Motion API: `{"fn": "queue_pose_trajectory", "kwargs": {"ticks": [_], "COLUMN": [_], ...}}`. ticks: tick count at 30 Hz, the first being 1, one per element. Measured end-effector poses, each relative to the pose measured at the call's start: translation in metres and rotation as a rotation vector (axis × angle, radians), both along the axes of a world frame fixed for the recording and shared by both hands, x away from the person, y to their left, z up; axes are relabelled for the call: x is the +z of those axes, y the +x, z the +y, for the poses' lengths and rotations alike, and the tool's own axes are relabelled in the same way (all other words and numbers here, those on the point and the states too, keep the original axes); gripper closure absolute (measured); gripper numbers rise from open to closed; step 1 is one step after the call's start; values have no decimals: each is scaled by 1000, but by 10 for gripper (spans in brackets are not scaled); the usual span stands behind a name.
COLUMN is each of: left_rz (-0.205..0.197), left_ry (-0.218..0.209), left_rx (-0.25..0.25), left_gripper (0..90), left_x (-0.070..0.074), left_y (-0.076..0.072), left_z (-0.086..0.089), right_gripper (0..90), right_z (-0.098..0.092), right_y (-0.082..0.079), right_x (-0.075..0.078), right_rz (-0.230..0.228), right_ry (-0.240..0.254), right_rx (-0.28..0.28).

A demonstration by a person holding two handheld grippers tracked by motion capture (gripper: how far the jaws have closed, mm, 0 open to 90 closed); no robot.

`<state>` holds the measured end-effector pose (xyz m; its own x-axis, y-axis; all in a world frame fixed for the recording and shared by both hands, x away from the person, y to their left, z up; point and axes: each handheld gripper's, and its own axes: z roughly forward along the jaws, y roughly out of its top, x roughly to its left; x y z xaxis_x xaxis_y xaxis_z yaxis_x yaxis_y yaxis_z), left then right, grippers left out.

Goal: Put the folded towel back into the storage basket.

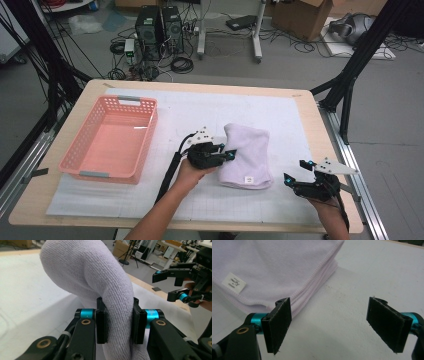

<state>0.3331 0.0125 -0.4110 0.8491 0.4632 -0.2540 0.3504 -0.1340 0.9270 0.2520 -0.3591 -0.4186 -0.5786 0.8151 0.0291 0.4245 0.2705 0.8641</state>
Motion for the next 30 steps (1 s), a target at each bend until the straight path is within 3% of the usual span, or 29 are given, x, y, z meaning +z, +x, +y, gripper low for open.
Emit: {"fn": "queue_pose_trajectory", "kwargs": {"ticks": [8, 30], "left_rz": [-67, -177], "left_ry": [-30, -89], "left_rx": [3, 30], "left_gripper": [715, 722], "left_x": [12, 43], "left_y": [-6, -17], "left_z": [24, 82], "right_gripper": [193, 193], "right_z": [0, 6], "right_y": [-1, 0], "right_x": [0, 0], "right_rz": [3, 1], "right_ry": [-4, -13], "right_rx": [-2, 3]}}
